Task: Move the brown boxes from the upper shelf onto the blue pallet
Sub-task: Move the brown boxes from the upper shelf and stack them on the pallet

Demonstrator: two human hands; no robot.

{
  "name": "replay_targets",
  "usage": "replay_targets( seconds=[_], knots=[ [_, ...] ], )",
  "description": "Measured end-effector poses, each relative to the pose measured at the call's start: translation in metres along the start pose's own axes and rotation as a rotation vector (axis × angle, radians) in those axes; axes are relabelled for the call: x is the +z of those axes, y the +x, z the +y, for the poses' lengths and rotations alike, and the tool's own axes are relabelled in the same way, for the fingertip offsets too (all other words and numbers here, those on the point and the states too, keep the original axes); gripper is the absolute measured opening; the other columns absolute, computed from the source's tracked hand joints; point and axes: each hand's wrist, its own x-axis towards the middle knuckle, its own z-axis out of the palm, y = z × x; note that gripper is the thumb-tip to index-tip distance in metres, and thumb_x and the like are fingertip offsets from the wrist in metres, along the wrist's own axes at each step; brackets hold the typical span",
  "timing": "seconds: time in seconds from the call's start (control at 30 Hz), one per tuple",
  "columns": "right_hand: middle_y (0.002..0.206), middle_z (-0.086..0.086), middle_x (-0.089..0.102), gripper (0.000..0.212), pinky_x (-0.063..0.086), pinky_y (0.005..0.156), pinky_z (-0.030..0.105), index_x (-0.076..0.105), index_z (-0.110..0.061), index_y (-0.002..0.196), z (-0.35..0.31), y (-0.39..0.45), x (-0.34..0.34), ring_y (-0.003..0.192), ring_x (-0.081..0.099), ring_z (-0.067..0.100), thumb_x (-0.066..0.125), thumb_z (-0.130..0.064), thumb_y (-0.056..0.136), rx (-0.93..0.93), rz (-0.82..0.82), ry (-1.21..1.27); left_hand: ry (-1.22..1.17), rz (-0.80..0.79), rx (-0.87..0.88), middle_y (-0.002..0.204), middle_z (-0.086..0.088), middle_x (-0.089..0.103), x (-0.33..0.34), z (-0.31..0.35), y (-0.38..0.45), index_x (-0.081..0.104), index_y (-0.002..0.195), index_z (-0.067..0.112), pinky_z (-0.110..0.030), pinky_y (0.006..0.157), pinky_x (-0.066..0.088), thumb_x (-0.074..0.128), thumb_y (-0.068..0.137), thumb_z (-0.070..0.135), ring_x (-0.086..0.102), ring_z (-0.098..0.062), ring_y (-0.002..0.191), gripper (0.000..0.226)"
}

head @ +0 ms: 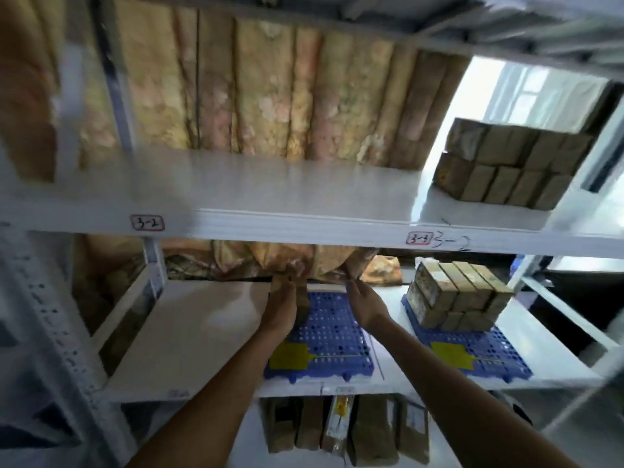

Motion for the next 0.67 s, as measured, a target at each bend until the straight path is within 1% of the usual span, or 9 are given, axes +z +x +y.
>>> replay_targets(
  seconds=[0.1, 0.17, 0.23, 0.3, 0.37, 0.43, 0.5, 0.57, 0.67],
  knots=[
    [0.143, 0.015, 0.064, 0.047, 0.040, 0.089, 0.030, 0.060, -0.025, 0.145, -0.006, -0.040, -0.051, 0.132, 0.058, 0.036, 0.037, -0.047, 0.110, -0.128, 0.048, 0.025, 0.062, 0.084, 0.152, 0.156, 0.005, 0.040, 0.031, 0.040, -0.041, 0.041, 0.151, 0.030, -0.039, 0.115, 0.034, 0.024, 0.103, 0.061, 0.042, -0.024, 0.141, 0.060],
    [0.140, 0.010, 0.067, 0.046, 0.038, 0.085, 0.026, 0.061, -0.029, 0.142, -0.008, -0.068, -0.083, 0.129, 0.061, 0.031, 0.037, -0.049, 0.109, -0.185, 0.083, 0.021, 0.080, 0.160, 0.212, 0.161, 0.000, 0.035, 0.058, 0.063, -0.073, 0.041, 0.151, 0.024, -0.028, 0.112, 0.030, 0.033, 0.105, 0.053, 0.038, -0.020, 0.143, 0.055],
    [0.135, 0.002, 0.070, 0.045, 0.037, 0.075, 0.022, 0.064, -0.031, 0.137, -0.009, -0.099, -0.116, 0.123, 0.063, 0.026, 0.036, -0.051, 0.108, -0.241, 0.148, 0.018, -0.012, 0.130, 0.251, 0.155, 0.006, 0.041, 0.090, 0.086, -0.110, 0.046, 0.140, 0.032, -0.015, 0.098, 0.027, 0.041, 0.104, 0.049, 0.041, -0.013, 0.134, 0.039],
    [0.127, -0.002, 0.072, 0.048, 0.038, 0.071, 0.016, 0.067, -0.029, 0.131, -0.008, -0.126, -0.147, 0.114, 0.065, 0.021, 0.035, -0.054, 0.105, -0.277, 0.191, 0.072, -0.015, 0.082, 0.306, 0.134, 0.013, 0.046, 0.120, 0.111, -0.142, 0.045, 0.134, 0.040, -0.018, 0.092, 0.025, 0.040, 0.101, 0.059, 0.045, -0.011, 0.124, 0.039],
    [0.128, -0.003, 0.072, 0.046, 0.048, 0.087, 0.028, 0.068, -0.029, 0.129, -0.006, -0.144, -0.172, 0.116, 0.065, 0.019, 0.035, -0.052, 0.106, -0.302, 0.194, 0.113, -0.037, 0.054, 0.338, 0.124, 0.006, 0.055, 0.145, 0.132, -0.160, 0.055, 0.119, 0.036, -0.027, 0.087, 0.034, 0.037, 0.089, 0.077, 0.053, -0.016, 0.112, 0.053],
    [0.136, -0.002, 0.068, 0.043, 0.045, 0.100, 0.034, 0.068, -0.027, 0.131, 0.000, -0.151, -0.198, 0.127, 0.061, 0.020, 0.036, -0.046, 0.109, -0.290, 0.199, 0.119, -0.017, 0.053, 0.415, 0.120, -0.009, 0.069, 0.166, 0.151, -0.169, 0.063, 0.126, 0.024, -0.040, 0.090, 0.049, 0.032, 0.089, 0.078, 0.064, -0.028, 0.107, 0.072],
    [0.148, 0.000, 0.061, 0.047, 0.041, 0.107, 0.032, 0.062, -0.022, 0.142, 0.006, -0.151, -0.223, 0.138, 0.054, 0.021, 0.037, -0.045, 0.110, -0.273, 0.218, 0.110, 0.047, 0.028, 0.514, 0.124, -0.002, 0.070, 0.183, 0.170, -0.170, 0.063, 0.129, 0.034, -0.042, 0.100, 0.050, 0.031, 0.098, 0.066, 0.065, -0.014, 0.109, 0.055],
    [0.157, 0.003, 0.052, 0.053, 0.035, 0.115, 0.033, 0.051, -0.019, 0.153, 0.013, -0.144, -0.248, 0.146, 0.047, 0.023, 0.037, -0.047, 0.110, -0.245, 0.266, 0.128, 0.021, 0.002, 0.581, 0.125, 0.007, 0.070, 0.199, 0.193, -0.169, 0.065, 0.118, 0.045, -0.038, 0.101, 0.050, 0.033, 0.097, 0.065, 0.064, -0.003, 0.108, 0.043],
    [0.163, 0.003, 0.044, 0.059, 0.030, 0.119, 0.035, 0.042, -0.021, 0.159, 0.024, -0.127, -0.278, 0.150, 0.041, 0.022, 0.037, -0.052, 0.109, -0.234, 0.315, 0.168, -0.065, 0.011, 0.575, 0.121, 0.012, 0.068, 0.219, 0.228, -0.154, 0.066, 0.106, 0.048, -0.040, 0.101, 0.049, 0.030, 0.088, 0.074, 0.062, -0.006, 0.110, 0.048]
  ],
)
